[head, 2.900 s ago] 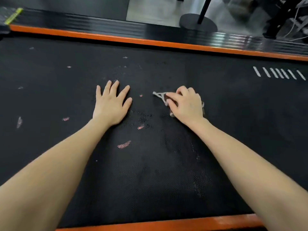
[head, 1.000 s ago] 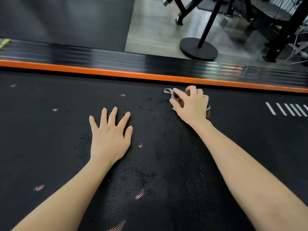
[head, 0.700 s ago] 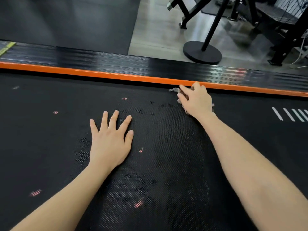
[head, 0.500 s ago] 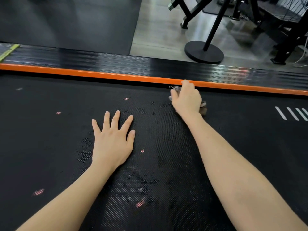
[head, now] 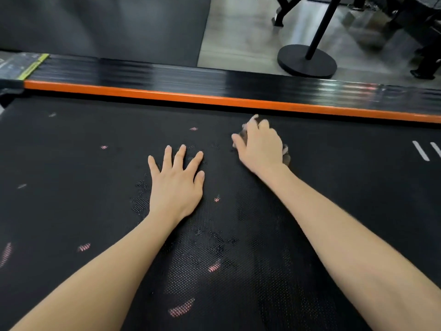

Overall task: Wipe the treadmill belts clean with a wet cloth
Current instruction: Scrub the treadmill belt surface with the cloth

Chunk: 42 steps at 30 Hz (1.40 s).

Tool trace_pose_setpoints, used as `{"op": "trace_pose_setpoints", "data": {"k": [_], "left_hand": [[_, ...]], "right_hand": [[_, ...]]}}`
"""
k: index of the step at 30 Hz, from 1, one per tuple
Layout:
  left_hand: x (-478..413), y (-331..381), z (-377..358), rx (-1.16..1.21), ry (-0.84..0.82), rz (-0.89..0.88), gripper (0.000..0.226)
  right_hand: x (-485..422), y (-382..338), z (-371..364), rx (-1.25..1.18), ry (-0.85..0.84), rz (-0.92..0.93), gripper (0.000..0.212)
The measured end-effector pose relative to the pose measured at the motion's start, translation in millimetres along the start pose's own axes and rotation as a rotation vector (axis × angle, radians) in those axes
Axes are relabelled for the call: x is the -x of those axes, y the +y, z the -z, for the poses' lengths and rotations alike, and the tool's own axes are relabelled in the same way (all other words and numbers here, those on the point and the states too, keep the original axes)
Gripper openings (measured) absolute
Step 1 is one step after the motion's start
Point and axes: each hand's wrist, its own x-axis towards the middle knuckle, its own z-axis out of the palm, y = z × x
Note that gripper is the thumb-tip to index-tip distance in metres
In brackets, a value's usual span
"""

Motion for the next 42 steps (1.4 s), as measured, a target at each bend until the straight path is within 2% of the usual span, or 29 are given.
{"op": "trace_pose_setpoints", "data": {"k": [3,6,9,11,14,15,17,20,23,26,31,35,38,42], "left_hand": [[0.7,-0.4,0.7,-0.003,0.006,-0.01,0.05],[-0.3,-1.1,0.6,0.011,0.015,-0.016,0.049],[0.5,-0.9,0.4,0.008,0.014,-0.017,0.049],[0.0,-1.4,0.3,0.008,0.014,-0.017,0.049],[0.4,-1.3,0.5,0.001,0.003,-0.014,0.049],[0.1,-1.0,0.7,0.0,0.002,-0.015,0.049],[-0.2,-1.1,1.4,0.002,-0.003,-0.015,0.049],[0.0,-1.6,2.4,0.005,-0.003,-0.022,0.049],[-0.6,-1.7,2.7,-0.005,-0.001,-0.027,0.049],[0.3,-1.0,1.8,-0.018,-0.003,-0.021,0.048],[1.2,-1.8,7.2,0.028,-0.042,-0.016,0.048],[30.6,-14.8,23.3,0.226,0.083,-0.001,0.047],[88.1,-46.7,31.5,0.157,0.163,-0.051,0.044],[161.1,-91.1,33.3,0.026,0.07,-0.028,0.054]], "right_hand": [[91.1,-9.7,18.7,-0.012,0.06,0.154,0.045],[174.1,-10.1,38.4,-0.058,-0.01,0.345,0.039],[167.3,0.5,38.4,-0.061,-0.016,0.456,0.038],[116.9,-2.2,26.7,0.023,0.061,0.408,0.038],[38.8,-8.7,10.9,0.104,0.04,0.109,0.037],[29.1,-12.3,6.9,0.103,0.024,0.032,0.038],[46.2,-25.6,6.9,0.108,0.033,-0.013,0.041],[144.8,-44.1,26.4,-0.02,0.066,0.169,0.046],[259.7,-41.8,58.9,-0.169,-0.066,0.415,0.03],[270.1,-28.3,61.3,-0.171,-0.053,0.525,0.028],[172.7,-38.5,28.6,0.013,0.116,0.21,0.031],[166.5,-37.0,17.0,0.012,0.184,0.203,0.036],[167.7,-35.7,15.7,0.017,0.194,0.195,0.035],[170.6,-44.3,25.0,0.023,0.1,0.095,0.031]]}}
